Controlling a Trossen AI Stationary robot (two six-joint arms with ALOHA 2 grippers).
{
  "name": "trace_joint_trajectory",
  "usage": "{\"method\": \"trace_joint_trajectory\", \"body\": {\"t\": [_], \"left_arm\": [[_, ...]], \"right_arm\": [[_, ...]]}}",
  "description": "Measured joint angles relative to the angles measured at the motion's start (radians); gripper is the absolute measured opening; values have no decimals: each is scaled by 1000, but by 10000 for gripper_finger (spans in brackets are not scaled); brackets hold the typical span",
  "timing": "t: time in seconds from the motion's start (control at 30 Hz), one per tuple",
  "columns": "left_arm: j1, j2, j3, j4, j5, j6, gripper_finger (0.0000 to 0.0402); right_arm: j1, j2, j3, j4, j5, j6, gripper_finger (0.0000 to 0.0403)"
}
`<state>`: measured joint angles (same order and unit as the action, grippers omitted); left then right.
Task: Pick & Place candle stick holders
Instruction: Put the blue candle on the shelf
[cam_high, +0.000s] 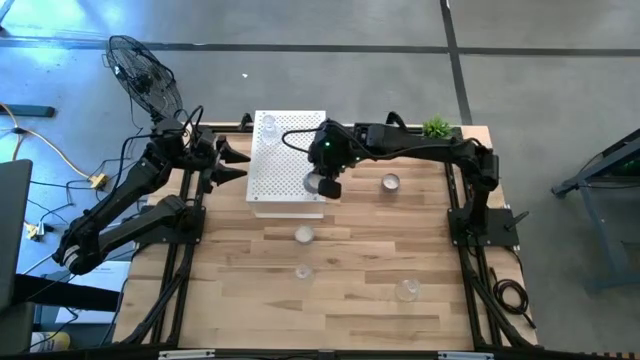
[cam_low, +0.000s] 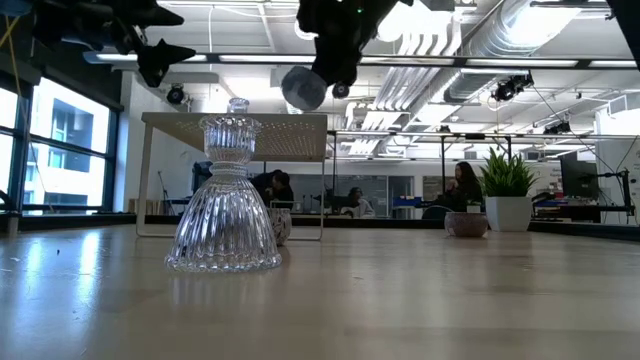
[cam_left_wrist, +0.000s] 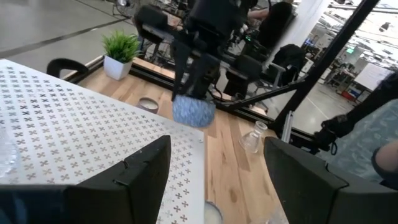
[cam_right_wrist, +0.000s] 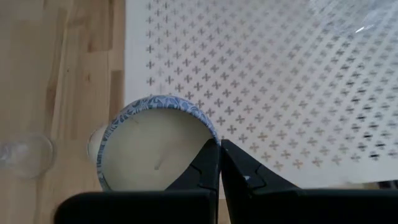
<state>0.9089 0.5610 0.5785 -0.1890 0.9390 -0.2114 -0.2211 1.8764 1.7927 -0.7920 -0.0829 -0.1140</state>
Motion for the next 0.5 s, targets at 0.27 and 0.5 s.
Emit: {"method": "trace_joint_trajectory", "body": {"t": [0.27,0.5], "left_arm": [[0,0,0,0,-8,31,253],[0,0,0,0,-8,36,253]], "right_arm": [[5,34,1,-3,-9,5,0],[14,60,3,8,-28,6,0]]}}
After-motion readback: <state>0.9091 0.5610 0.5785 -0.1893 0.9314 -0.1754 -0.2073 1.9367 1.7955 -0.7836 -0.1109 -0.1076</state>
